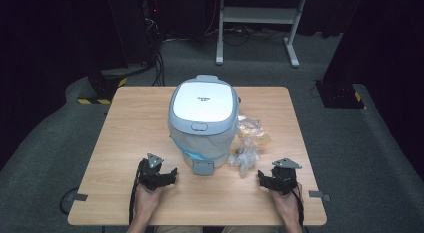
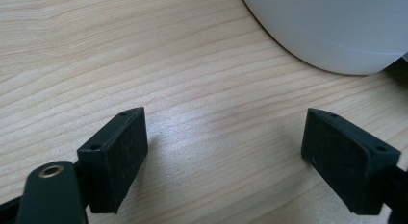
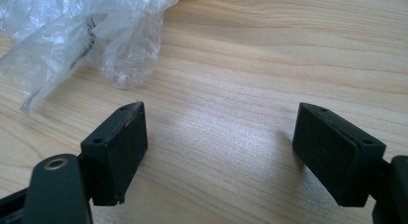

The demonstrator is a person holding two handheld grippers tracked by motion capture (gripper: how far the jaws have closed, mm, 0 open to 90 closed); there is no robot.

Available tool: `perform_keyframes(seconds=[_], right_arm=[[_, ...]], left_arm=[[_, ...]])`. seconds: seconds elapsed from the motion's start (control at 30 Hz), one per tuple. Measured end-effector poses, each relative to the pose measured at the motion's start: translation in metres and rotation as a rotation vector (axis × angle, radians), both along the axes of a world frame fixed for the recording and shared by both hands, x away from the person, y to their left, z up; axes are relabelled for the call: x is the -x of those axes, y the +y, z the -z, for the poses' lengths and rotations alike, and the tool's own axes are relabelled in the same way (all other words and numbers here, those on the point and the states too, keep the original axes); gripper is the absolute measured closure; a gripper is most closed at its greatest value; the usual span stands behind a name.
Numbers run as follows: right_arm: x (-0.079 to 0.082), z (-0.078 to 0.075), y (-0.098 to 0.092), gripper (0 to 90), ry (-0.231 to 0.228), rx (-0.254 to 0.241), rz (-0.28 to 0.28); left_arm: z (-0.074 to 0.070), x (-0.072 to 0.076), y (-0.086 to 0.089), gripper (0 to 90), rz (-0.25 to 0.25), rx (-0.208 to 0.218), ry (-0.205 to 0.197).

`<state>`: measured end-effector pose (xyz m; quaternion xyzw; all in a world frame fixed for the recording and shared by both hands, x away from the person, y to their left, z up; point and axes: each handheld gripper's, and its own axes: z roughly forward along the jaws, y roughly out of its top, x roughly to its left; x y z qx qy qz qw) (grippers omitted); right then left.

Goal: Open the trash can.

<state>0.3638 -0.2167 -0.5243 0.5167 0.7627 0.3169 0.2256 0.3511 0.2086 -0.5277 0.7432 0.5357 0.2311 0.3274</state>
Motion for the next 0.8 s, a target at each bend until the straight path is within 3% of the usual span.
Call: perform_keyframes(seconds=[0.3,0.57,0.8], right_arm=[[0.0,0.0,0.0,19.5,0.001,-0.001,0.0],[0.0,0.0,0.0,19.5,0.0,-0.001,0.0],[0.0,0.0,0.0,19.7,-0.002,0.001,0.0]], left_arm=[[-0.002,0.0,-0.002,20.9,-0.026,0.002,0.003],[-0.004,-0.002,-0.008,17.4,0.012,0.05,0.017],[-0.011,0.002,-0.019,15.1,0.059,0.065,0.011]])
